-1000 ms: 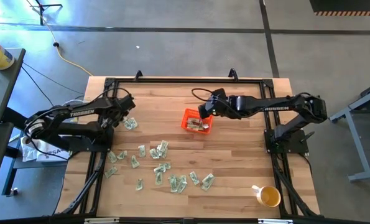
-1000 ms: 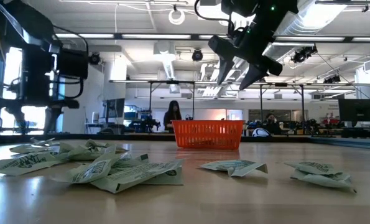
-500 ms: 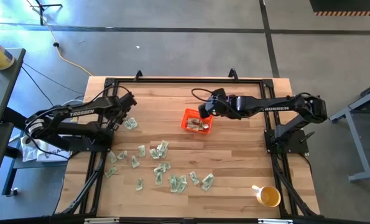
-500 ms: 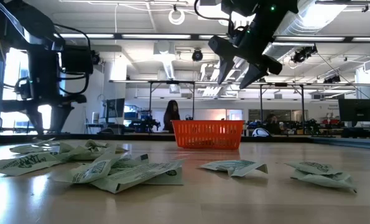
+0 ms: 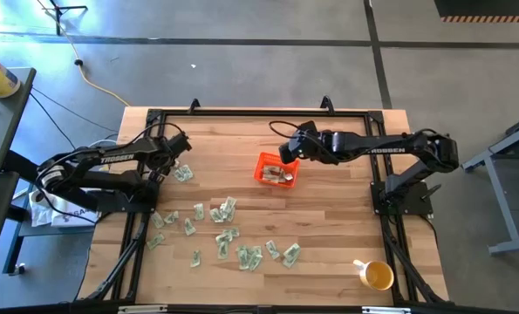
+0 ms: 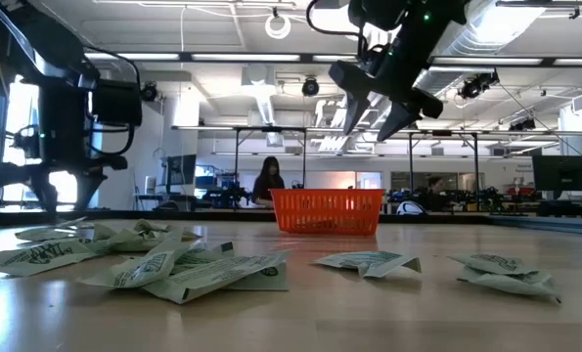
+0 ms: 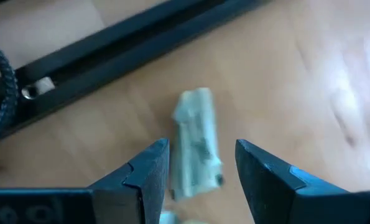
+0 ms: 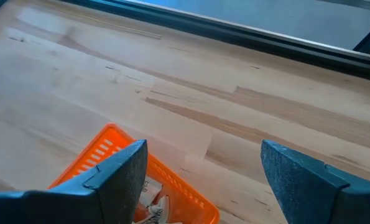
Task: Pick and place Stevia / Truvia into bins
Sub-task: Put the green stevia packet into the orange basket
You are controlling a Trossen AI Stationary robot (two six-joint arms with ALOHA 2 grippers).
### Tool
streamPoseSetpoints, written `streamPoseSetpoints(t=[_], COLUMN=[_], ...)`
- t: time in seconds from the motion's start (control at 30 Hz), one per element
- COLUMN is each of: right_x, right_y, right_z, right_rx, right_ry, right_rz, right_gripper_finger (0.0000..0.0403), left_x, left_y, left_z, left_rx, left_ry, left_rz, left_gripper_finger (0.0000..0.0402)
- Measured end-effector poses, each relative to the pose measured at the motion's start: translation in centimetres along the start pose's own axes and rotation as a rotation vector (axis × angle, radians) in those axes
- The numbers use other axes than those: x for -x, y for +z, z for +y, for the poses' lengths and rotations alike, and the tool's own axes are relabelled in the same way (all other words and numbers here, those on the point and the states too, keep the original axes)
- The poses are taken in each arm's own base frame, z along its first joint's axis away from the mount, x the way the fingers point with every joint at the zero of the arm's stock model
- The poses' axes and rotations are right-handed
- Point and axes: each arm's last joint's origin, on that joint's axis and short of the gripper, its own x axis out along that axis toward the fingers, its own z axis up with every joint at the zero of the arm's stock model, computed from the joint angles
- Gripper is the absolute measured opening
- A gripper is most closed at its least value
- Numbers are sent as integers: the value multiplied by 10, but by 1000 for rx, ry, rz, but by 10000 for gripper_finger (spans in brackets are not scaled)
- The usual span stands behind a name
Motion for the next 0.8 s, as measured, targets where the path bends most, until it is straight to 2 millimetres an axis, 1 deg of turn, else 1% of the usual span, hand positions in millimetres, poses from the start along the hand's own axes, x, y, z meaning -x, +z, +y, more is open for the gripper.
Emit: streamPoseSetpoints(t=[0.1, 0.2, 0.27, 0.37, 0.63, 0.7, 0.8], right_x=[-1, -1, -1, -1, -1, -1, -1], right_y=[1, 1, 1, 1, 1, 1, 1], right_z=[-1, -1, -1, -1, -2, -2, -1], right_rx=[-5, -5, -5, -4, 4, 10, 64], right_ry=[7, 8, 8, 6, 4, 2, 10], right_rz=[14, 16, 17, 18, 16, 18, 19], right_gripper_finger=[303, 303, 303, 303, 303, 303, 303], left_x=[-10, -13, -14, -15, -17, -18, -18], left_y=[4, 7, 9, 12, 12, 11, 9], left_z=[1, -1, -2, -3, -4, -7, -15], left_rx=[54, 85, 84, 77, 77, 57, 39], left_ry=[26, 40, 41, 48, 16, -23, -105], left_rz=[7, 6, 9, 15, -14, -18, 10], left_gripper_finger=[218, 216, 204, 168, 41, 24, 23])
